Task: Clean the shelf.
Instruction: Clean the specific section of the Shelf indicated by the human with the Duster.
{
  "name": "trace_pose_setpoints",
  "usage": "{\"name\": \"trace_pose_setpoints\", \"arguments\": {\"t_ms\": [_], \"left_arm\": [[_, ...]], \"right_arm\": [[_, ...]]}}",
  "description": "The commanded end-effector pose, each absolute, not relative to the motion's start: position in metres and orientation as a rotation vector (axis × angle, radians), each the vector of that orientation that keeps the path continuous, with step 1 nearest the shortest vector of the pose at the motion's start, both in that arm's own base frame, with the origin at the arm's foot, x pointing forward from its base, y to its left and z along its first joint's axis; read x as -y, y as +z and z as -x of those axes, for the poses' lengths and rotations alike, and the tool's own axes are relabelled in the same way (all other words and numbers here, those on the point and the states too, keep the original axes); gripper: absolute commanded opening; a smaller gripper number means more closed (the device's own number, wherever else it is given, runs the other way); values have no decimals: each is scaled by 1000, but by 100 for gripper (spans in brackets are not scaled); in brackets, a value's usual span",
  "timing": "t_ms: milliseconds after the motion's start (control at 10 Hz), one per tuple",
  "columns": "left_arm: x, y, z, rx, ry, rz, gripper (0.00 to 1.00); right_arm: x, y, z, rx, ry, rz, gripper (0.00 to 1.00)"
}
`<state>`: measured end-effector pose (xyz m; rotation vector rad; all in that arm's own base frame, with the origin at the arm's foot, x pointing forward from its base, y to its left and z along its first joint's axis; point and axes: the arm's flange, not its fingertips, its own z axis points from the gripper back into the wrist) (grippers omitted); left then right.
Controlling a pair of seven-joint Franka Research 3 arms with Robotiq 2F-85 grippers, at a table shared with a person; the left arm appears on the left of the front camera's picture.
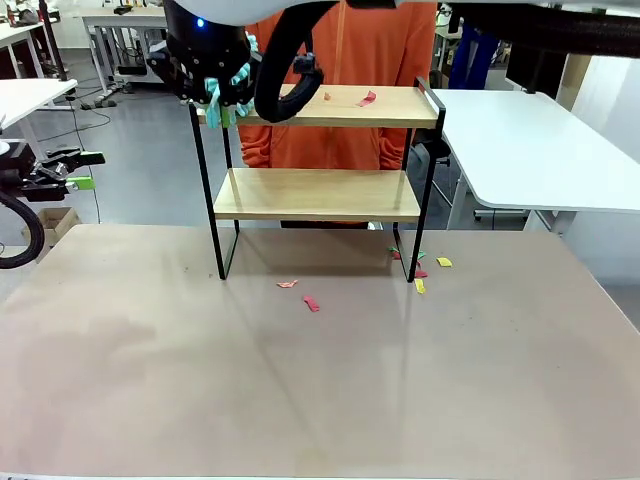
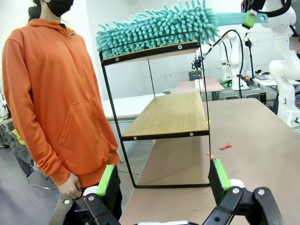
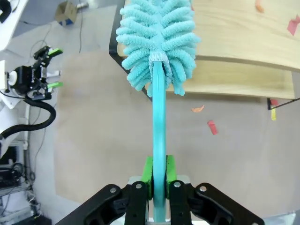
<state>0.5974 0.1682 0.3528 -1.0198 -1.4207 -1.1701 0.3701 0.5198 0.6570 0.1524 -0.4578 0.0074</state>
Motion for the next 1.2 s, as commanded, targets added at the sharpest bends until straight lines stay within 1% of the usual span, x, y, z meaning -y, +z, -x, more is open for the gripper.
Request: {"name": "trace_pose_setpoints", "arguments": {"t_ms": [0, 100, 200, 700, 1100], "left_arm": [[-169, 356, -594, 1422, -1181, 1015, 100], [-169, 356, -594, 1422, -1181, 1015, 100], [-169, 356, -594, 1422, -1181, 1015, 100], [-169, 356, -594, 1422, -1181, 1015, 100], [-169, 356, -594, 1422, -1181, 1015, 100]], "right_arm": [[-504, 660, -367, 407, 16, -240, 13], [-499, 665, -365, 416, 38, -285, 13], [-519, 658, -371, 428, 0, -185, 13], [-518, 655, -372, 417, 4, -197, 13], [-460, 677, -367, 383, -101, -193, 13]]}}
